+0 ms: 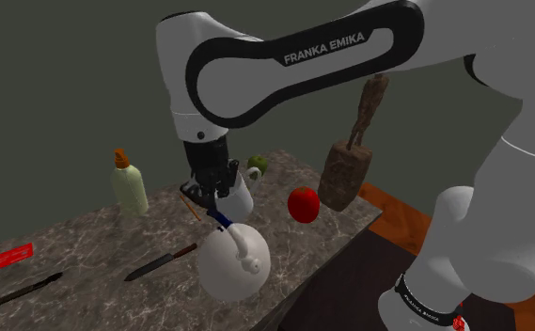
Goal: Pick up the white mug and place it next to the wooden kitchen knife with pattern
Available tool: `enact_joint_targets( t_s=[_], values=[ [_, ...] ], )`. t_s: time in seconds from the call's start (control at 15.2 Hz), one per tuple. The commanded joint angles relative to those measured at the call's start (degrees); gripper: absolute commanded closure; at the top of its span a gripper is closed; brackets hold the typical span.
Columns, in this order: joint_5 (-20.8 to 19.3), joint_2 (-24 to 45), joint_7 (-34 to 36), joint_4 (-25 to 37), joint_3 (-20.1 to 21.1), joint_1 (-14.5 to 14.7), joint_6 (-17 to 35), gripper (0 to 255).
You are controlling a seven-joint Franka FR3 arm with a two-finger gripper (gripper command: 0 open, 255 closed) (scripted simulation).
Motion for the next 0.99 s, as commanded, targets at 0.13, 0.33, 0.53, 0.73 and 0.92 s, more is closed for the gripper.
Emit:
enact_joint_targets(
  t_s=[0.13, 0.33, 0.53, 0.73, 0.92],
  values=[
    [1.1, 3.7, 5.4, 3.6, 2.8, 2.9, -0.5, 255],
    [0.4, 7.2, 9.6, 7.7, 4.9, 4.8, -1.2, 255],
    [-0.7, 11.2, 13.8, 12.5, 6.7, 7.0, -2.1, 255],
    [-2.1, 15.6, 17.9, 18.2, 7.9, 9.8, -3.3, 255],
    [-3.2, 18.7, 20.1, 20.8, 8.3, 11.6, -2.9, 255]
  ],
)
